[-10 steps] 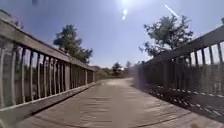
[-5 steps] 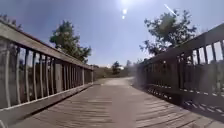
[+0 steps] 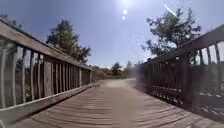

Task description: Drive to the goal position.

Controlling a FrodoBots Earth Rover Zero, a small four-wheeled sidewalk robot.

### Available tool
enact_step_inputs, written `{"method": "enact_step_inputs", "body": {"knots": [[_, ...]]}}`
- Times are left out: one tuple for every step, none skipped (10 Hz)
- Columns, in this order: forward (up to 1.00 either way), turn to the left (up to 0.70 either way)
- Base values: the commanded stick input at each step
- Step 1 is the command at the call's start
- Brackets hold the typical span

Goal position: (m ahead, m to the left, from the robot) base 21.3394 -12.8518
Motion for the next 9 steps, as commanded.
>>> {"method": "enact_step_inputs", "body": {"knots": [[0.70, 0.00], [0.70, 0.00], [0.70, 0.00], [0.70, 0.00], [0.70, 0.00], [0.70, 0.00], [0.70, 0.00], [0.70, 0.00], [0.70, 0.00]]}}
